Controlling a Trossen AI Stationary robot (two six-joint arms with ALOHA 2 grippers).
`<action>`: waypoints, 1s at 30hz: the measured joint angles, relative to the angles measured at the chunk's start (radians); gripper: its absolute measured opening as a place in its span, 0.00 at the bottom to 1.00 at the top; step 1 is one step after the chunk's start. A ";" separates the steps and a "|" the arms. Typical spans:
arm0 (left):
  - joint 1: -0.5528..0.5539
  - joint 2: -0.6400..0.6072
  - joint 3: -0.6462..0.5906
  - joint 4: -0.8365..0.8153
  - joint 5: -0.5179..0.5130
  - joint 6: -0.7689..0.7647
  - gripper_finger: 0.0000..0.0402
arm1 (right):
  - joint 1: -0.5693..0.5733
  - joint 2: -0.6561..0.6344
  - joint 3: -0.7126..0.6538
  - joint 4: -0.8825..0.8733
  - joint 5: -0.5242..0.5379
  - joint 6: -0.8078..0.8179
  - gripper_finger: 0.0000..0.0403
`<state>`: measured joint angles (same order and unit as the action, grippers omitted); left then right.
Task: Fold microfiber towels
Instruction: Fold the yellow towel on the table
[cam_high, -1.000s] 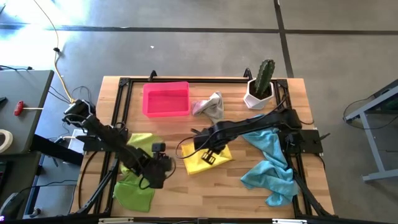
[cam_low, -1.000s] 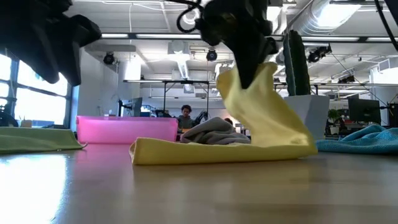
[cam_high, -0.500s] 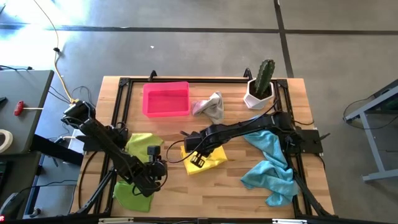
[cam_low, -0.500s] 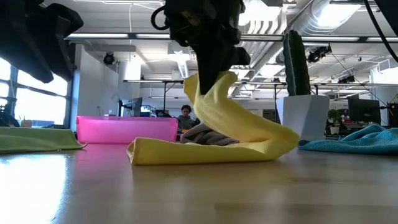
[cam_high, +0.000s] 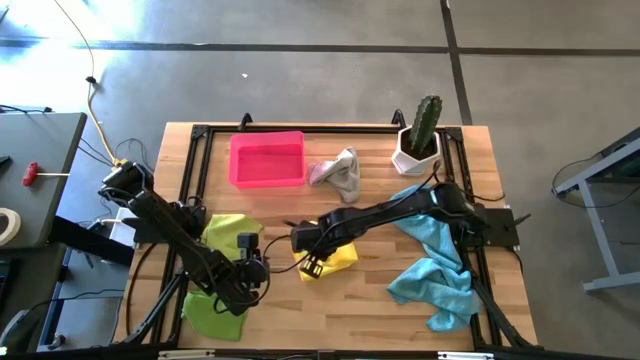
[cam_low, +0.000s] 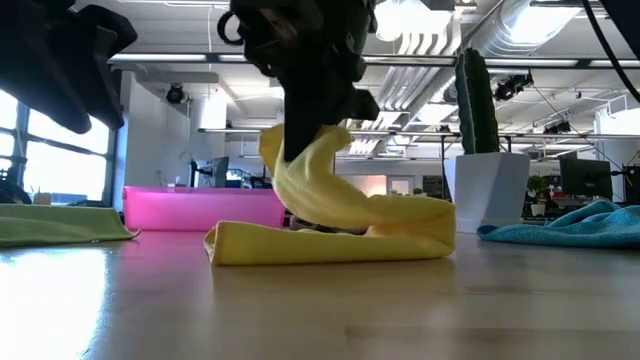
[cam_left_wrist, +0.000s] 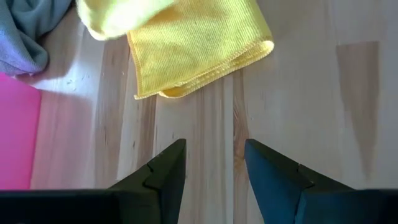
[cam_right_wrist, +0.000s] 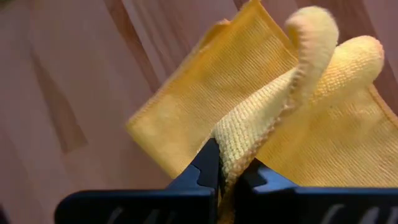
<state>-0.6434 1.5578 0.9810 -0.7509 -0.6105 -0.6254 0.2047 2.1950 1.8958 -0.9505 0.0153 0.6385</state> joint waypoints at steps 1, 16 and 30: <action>0.000 0.000 0.000 0.000 0.000 0.000 0.39 | 0.000 0.003 -0.011 0.011 0.000 -0.012 0.00; 0.000 0.000 0.000 -0.007 0.000 0.000 0.39 | 0.000 0.013 -0.031 0.091 -0.029 -0.121 0.28; 0.008 0.000 0.000 0.099 -0.042 0.085 0.39 | 0.084 0.000 0.035 -0.238 0.067 -0.438 0.43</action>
<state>-0.6349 1.5581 0.9806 -0.6520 -0.6524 -0.5406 0.2890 2.1954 1.9312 -1.1888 0.0820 0.2004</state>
